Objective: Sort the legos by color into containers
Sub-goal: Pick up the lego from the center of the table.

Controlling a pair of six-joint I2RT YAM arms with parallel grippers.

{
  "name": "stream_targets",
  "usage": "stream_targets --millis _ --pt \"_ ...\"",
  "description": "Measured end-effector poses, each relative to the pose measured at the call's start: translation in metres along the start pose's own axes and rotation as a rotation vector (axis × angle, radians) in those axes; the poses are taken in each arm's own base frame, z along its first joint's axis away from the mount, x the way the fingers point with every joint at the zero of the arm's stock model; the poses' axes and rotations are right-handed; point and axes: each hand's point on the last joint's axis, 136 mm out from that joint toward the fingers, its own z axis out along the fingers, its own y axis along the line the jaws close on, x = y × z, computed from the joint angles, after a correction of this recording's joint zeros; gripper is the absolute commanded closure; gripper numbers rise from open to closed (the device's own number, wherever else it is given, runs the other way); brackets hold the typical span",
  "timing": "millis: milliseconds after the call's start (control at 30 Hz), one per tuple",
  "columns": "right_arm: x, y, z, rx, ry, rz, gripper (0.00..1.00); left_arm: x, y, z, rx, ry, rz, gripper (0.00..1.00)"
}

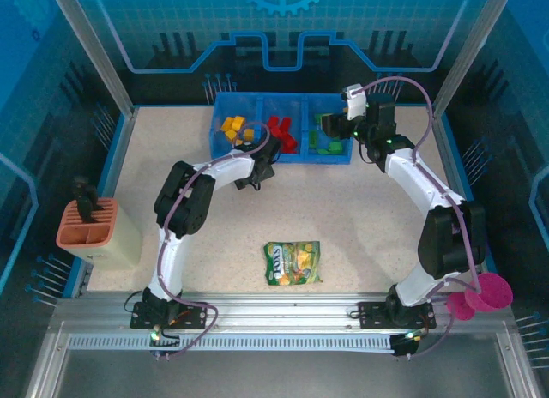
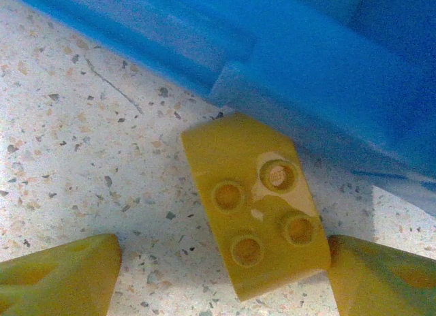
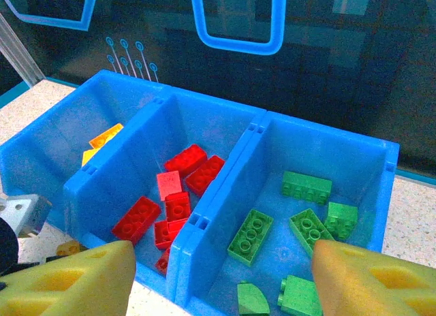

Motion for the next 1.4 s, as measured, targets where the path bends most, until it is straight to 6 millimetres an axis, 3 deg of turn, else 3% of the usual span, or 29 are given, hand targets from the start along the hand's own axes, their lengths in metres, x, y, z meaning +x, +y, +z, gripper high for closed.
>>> stream_targets --millis 500,733,900,1200,1300,1400 --pt "0.005 -0.001 0.004 0.001 0.013 0.003 0.30 -0.011 -0.007 0.010 -0.034 -0.006 0.047 0.38" --pt "0.010 -0.002 0.008 0.001 0.026 0.006 0.29 -0.010 -0.001 0.011 -0.050 0.001 0.052 0.64" --pt "0.017 -0.004 0.014 0.004 0.043 0.010 0.29 -0.009 0.001 0.010 -0.036 -0.007 0.053 0.76" --pt "0.032 -0.010 0.016 0.035 0.096 0.034 0.29 0.003 0.018 -0.001 0.026 0.014 0.073 0.80" --pt "0.036 -0.010 0.015 0.039 0.105 0.058 0.29 0.015 0.037 -0.013 0.005 0.059 0.128 0.80" --pt "0.047 -0.010 0.011 0.044 0.135 0.076 0.29 0.011 0.046 -0.035 0.006 0.057 0.187 0.78"
